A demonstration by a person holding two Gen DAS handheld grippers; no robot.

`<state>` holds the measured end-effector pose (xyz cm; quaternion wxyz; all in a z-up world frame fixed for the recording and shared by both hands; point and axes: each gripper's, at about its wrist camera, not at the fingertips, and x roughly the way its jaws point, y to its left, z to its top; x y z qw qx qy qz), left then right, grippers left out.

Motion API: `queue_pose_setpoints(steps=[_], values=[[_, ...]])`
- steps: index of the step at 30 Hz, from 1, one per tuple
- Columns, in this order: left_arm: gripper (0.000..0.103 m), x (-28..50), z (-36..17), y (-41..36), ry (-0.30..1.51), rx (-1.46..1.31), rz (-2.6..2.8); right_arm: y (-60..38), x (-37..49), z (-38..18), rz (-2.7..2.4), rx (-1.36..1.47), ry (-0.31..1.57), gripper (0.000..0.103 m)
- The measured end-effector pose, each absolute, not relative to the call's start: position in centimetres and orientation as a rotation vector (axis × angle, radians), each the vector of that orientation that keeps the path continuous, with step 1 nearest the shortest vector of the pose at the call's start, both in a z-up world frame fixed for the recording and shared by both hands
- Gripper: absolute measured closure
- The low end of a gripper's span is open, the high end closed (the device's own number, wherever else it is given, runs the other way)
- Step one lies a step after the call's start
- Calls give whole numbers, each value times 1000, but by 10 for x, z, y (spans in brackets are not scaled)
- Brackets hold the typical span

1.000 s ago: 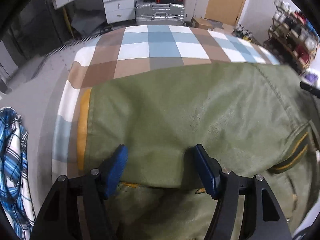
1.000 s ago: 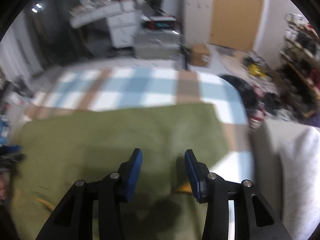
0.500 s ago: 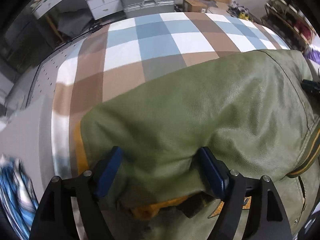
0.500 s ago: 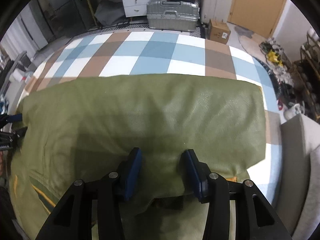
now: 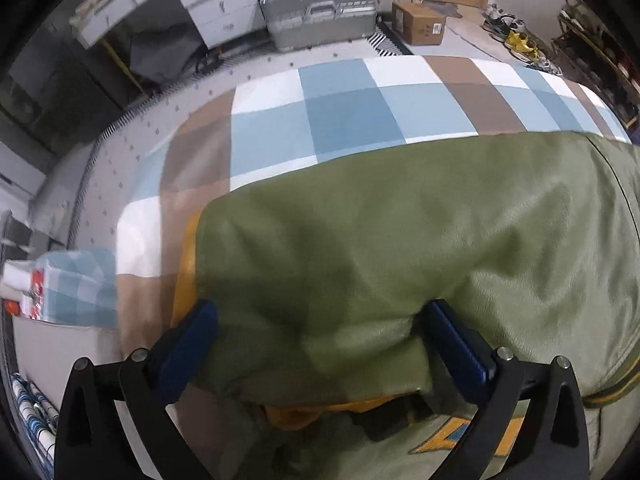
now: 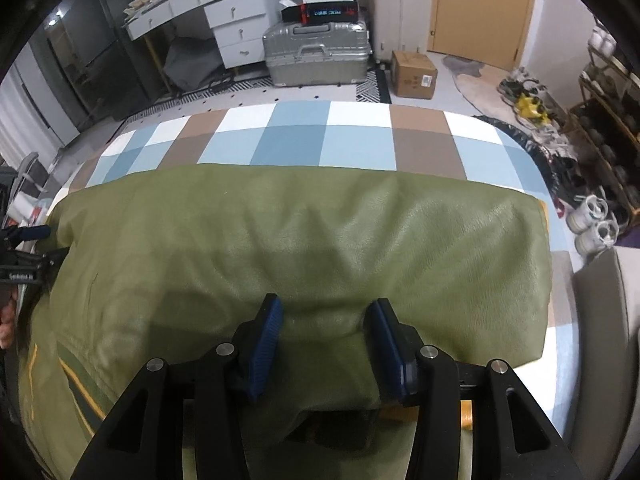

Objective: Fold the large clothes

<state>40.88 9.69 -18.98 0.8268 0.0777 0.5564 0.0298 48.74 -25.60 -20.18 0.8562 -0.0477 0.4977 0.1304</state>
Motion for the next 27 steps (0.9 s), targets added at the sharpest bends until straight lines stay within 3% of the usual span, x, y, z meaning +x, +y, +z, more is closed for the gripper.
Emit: queue_pose_setpoints(steps=[5, 11, 18, 22, 27], values=[[8, 360, -163, 97, 1084, 137, 71, -268, 437, -197, 287, -167, 984, 56], [8, 325, -105, 52, 830, 42, -137, -275, 413, -186, 288, -137, 995, 58], [9, 363, -185, 37, 982, -107, -226, -248, 411, -134, 391, -38, 884, 59], [9, 350, -187, 38, 903, -73, -226, -208, 429, -136, 407, -127, 871, 58], [9, 349, -184, 76, 863, -328, -310, -171, 467, -207, 333, -281, 1054, 39]])
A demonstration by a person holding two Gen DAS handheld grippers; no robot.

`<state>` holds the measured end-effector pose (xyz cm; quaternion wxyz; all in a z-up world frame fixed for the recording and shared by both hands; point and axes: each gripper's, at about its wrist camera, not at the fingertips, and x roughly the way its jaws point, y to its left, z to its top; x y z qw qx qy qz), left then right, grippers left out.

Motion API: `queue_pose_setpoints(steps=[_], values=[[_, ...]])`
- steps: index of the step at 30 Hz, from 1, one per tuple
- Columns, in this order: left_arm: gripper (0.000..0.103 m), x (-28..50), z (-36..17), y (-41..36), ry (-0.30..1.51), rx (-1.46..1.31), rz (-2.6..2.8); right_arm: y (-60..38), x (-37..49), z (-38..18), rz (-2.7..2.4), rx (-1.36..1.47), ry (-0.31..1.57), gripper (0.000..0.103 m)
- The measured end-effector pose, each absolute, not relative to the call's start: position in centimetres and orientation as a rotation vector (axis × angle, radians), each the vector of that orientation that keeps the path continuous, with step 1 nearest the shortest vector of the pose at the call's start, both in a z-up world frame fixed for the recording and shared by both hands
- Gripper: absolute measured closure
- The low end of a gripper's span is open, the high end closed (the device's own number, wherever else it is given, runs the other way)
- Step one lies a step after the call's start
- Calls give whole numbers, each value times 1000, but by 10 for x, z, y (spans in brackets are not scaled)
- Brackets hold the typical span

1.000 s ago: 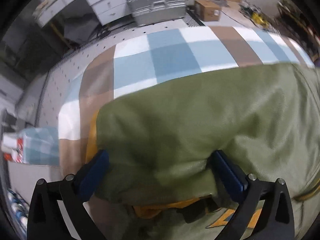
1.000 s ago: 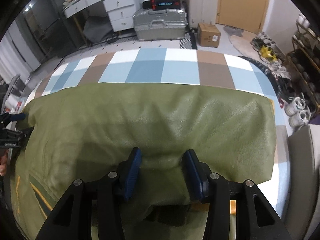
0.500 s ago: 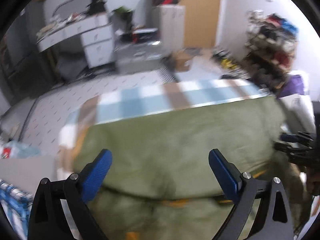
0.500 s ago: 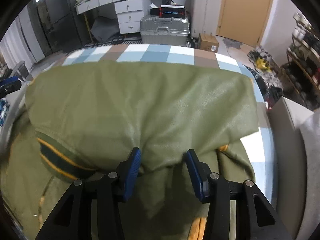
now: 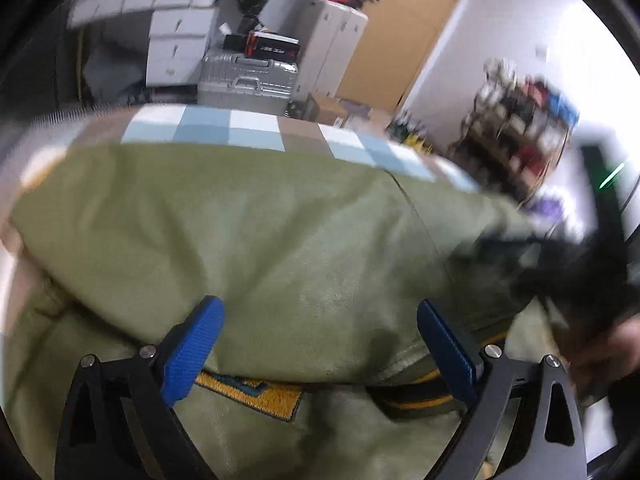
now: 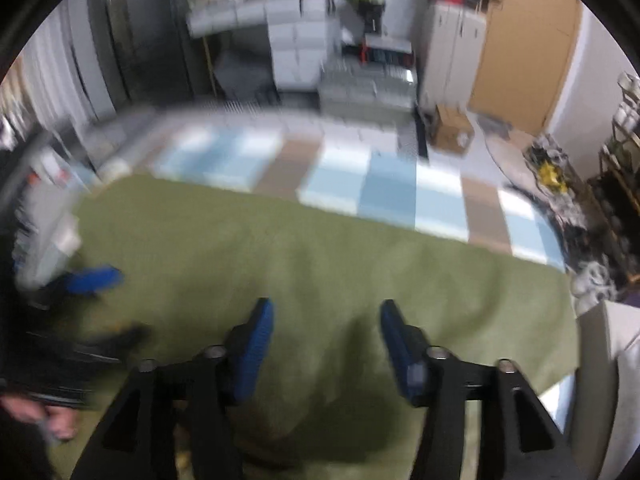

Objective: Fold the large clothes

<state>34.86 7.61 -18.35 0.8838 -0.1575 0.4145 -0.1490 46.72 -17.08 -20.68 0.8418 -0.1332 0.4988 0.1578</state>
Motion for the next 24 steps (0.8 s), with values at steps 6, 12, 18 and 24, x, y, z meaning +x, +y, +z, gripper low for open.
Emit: queue_pose_setpoints(steps=[6, 12, 18, 24], values=[[9, 341, -172, 65, 849, -418, -321, -137, 467, -158, 463, -308, 932, 78], [9, 340, -167, 94, 777, -551, -217, -84, 524, -161, 495, -222, 960, 62], [9, 338, -165, 108, 717, -610, -169, -44, 535, -201, 446, -336, 1096, 62], [9, 301, -135, 135, 448, -629, 55, -19, 520, -143, 670, -153, 1023, 62]])
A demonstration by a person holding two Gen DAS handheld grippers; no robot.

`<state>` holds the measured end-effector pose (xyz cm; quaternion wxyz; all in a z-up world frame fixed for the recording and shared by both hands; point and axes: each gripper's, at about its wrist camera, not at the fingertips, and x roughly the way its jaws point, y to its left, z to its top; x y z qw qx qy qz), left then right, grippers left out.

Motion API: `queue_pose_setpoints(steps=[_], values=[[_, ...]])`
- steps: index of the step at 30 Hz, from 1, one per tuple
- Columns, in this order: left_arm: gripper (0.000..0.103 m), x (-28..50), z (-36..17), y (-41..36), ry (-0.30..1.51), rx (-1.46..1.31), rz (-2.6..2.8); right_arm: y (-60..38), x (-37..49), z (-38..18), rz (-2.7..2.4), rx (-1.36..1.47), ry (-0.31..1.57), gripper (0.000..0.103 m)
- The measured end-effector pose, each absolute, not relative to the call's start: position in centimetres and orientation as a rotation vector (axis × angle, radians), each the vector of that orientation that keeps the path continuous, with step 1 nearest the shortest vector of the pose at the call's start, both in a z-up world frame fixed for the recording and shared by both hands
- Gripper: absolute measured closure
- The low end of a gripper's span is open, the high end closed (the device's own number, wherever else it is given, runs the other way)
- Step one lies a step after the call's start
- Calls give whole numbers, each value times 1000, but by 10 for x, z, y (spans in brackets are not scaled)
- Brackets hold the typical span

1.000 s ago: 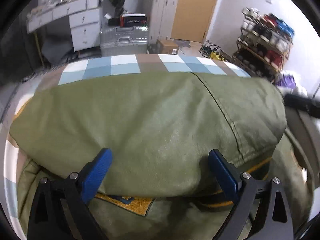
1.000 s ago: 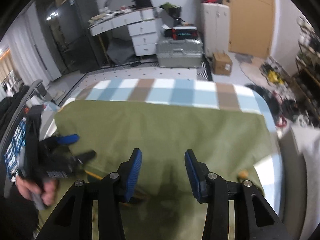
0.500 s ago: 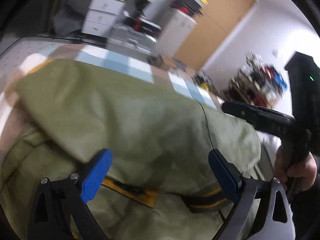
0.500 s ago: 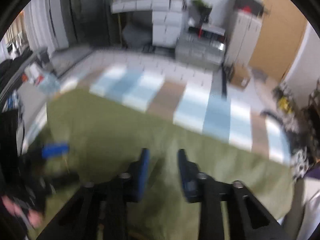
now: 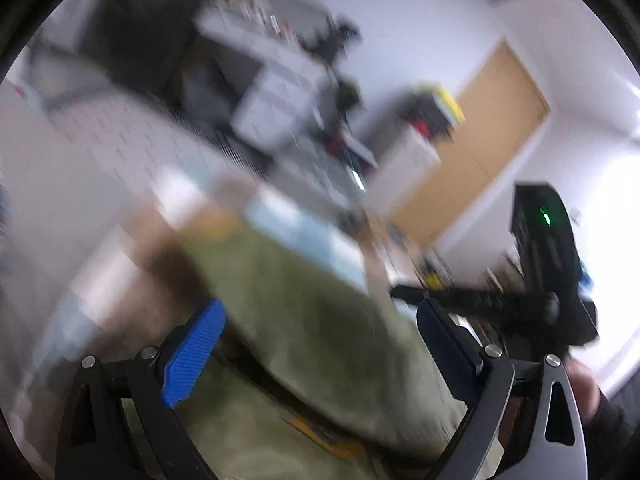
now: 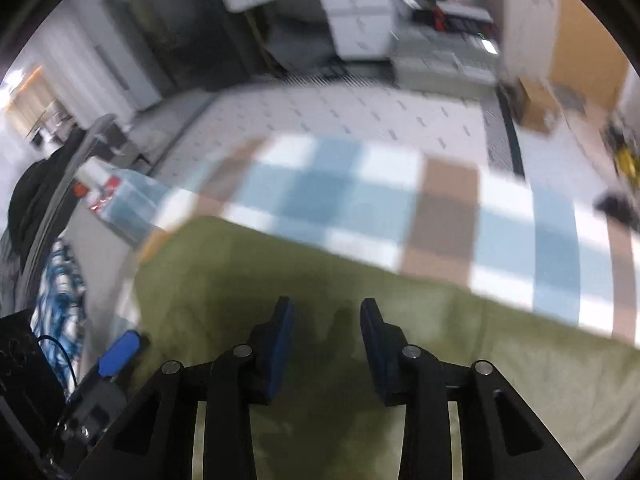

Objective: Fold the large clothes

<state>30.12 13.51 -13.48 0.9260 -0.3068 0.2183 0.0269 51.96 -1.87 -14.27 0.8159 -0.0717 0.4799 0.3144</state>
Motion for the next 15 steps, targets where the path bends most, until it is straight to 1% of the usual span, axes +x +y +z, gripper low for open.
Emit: queue_pose_setpoints(steps=[1, 4, 5, 6, 8, 9, 10, 12, 15], values=[[9, 294, -130, 140, 403, -626, 108, -10, 514, -148, 700, -159, 1025, 57], [9, 284, -128, 152, 340, -639, 192, 17, 505, -200, 684, -249, 1148, 56], [9, 283, -128, 155, 333, -644, 214, 19, 498, -203, 684, -281, 1068, 55], [9, 285, -130, 157, 336, -650, 221, 21, 493, -203, 688, -302, 1053, 53], [9, 292, -136, 159, 365, -669, 219, 19, 495, -197, 701, -297, 1088, 53], [9, 297, -139, 159, 380, -677, 215, 13, 497, -190, 713, -287, 1099, 61], [9, 301, -142, 159, 399, -680, 204, 1, 497, -179, 708, -284, 1068, 63], [9, 303, -145, 158, 431, -674, 200, -30, 497, -158, 623, -324, 970, 60], [9, 295, -143, 158, 446, -669, 179, -105, 510, -145, 391, -333, 914, 59]])
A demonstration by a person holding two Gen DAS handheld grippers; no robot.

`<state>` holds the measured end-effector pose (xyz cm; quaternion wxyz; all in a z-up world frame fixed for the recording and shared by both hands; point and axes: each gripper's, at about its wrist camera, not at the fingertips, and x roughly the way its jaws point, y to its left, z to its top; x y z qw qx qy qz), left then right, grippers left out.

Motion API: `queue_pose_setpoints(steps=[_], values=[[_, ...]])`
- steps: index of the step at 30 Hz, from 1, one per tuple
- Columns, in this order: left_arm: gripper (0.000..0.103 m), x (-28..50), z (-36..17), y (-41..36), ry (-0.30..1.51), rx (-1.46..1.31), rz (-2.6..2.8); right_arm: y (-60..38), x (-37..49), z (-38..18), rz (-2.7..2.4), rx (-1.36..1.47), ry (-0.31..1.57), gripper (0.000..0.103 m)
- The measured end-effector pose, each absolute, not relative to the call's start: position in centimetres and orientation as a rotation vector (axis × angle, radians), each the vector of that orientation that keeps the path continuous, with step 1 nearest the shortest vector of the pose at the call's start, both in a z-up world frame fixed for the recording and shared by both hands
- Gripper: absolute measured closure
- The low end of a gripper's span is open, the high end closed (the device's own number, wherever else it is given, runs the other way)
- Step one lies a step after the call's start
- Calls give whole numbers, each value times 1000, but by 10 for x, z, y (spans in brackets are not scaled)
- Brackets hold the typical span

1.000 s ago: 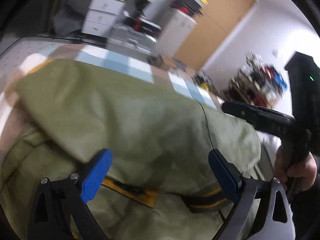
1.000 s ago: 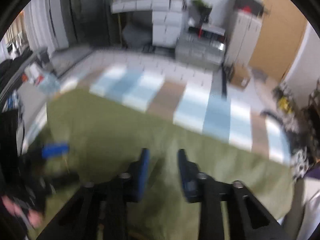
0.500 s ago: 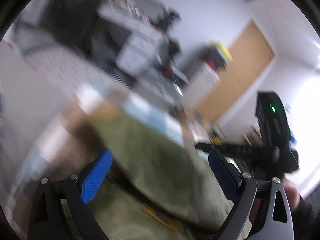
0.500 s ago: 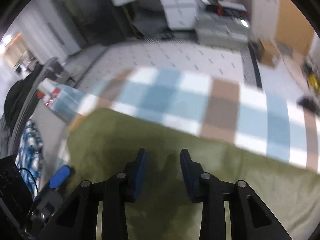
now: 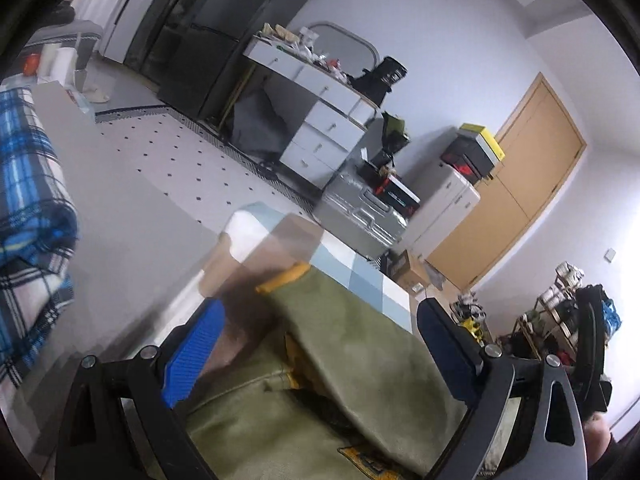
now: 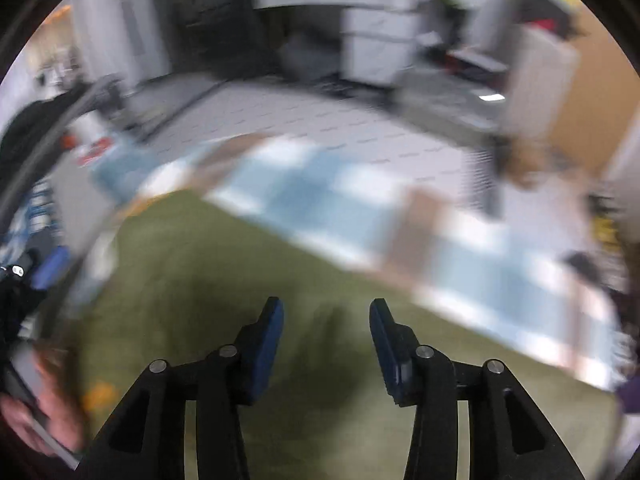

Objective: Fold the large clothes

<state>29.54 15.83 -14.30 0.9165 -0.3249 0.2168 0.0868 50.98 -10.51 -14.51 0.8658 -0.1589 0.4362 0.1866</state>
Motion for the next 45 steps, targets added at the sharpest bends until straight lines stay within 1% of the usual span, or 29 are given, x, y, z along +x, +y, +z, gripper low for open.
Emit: queue_pose_setpoints(steps=[4, 5, 6, 8, 10, 12, 13, 14, 15, 16, 17, 18, 19, 21, 23, 24, 25, 27, 30, 32, 33, 36, 37, 41, 45], values=[[9, 291, -140, 152, 453, -627, 168, -205, 525, -160, 93, -322, 947, 58], [9, 291, -140, 149, 456, -615, 164, -226, 528, -181, 41, -329, 1023, 57], [9, 292, -140, 146, 461, -597, 166, -241, 529, -201, 62, -299, 1093, 59], [9, 295, -140, 140, 473, -563, 167, -253, 517, -205, 113, -231, 1024, 59], [9, 298, -141, 135, 486, -532, 157, -248, 512, -202, 96, -245, 1011, 59], [9, 301, -140, 132, 493, -506, 151, -239, 495, -188, 113, -297, 963, 61], [9, 301, -140, 131, 497, -497, 141, -242, 480, -177, 154, -283, 914, 59], [9, 301, -138, 128, 497, -489, 138, -243, 469, -170, 194, -259, 877, 57], [9, 301, -138, 126, 496, -476, 138, -244, 455, -169, 216, -237, 865, 45], [9, 301, -137, 124, 495, -465, 143, -243, 449, -177, 209, -228, 892, 28], [9, 301, -135, 121, 487, -447, 141, -242, 445, -195, 194, -220, 963, 27], [9, 301, -133, 118, 479, -421, 135, -249, 442, -207, 185, -201, 994, 28], [9, 301, -132, 114, 474, -390, 136, -252, 437, -209, 184, -157, 951, 28], [9, 298, -132, 108, 469, -349, 127, -258, 438, -208, 188, -86, 970, 28], [9, 289, -127, 104, 436, -338, 126, -269, 426, -198, 202, 17, 992, 36], [9, 281, -122, 100, 407, -329, 120, -271, 412, -190, 241, 63, 977, 43], [9, 275, -116, 95, 398, -314, 119, -273, 397, -182, 265, 86, 951, 44], [9, 263, -105, 86, 420, -285, 99, -284, 347, -161, 315, 128, 853, 42], [9, 232, -95, 69, 503, -238, 60, -304, 275, -141, 360, 118, 750, 42], [9, 202, -91, 61, 546, -197, -2, -318, 233, -132, 348, 126, 681, 33], [9, 184, -90, 58, 560, -169, -13, -324, 218, -131, 343, 137, 662, 24], [8, 142, -92, 58, 619, -69, 19, -334, 175, -134, 349, 93, 636, 23], [8, 126, -96, 62, 670, -43, 57, -334, 161, -138, 332, 48, 632, 23], [8, 91, -117, 92, 808, -110, 101, -346, 136, -147, 321, -14, 649, 23], [9, 76, -132, 115, 889, -152, 114, -372, 123, -161, 244, -4, 713, 23]])
